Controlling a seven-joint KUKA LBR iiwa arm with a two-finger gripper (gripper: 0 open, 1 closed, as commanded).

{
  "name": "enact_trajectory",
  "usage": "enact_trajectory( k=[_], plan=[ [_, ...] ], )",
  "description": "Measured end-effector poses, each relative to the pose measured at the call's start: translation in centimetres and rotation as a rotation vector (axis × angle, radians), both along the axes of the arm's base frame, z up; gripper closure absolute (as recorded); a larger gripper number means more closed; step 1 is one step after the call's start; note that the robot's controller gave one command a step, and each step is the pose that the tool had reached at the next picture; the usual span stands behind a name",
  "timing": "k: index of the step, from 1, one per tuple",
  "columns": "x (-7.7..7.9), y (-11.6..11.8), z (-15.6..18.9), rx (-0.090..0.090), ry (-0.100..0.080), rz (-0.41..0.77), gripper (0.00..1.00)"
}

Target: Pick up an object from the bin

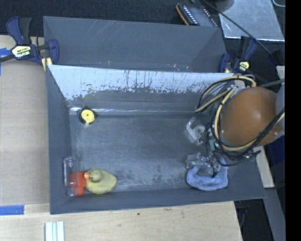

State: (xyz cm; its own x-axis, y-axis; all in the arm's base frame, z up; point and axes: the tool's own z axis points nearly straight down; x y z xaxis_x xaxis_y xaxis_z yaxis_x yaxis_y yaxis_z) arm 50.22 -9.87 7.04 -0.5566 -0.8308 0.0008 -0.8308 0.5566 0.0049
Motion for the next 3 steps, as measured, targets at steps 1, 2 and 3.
enact_trajectory(
  k=[1,2,3],
  plan=[
    [-0.1,0.0,0.5,0.001,0.002,0.000,1.00],
    [-0.1,0.0,2.0,0.002,0.003,-0.001,1.00],
    [0.0,0.0,3.5,0.001,0.000,-0.002,1.00]
  ],
)
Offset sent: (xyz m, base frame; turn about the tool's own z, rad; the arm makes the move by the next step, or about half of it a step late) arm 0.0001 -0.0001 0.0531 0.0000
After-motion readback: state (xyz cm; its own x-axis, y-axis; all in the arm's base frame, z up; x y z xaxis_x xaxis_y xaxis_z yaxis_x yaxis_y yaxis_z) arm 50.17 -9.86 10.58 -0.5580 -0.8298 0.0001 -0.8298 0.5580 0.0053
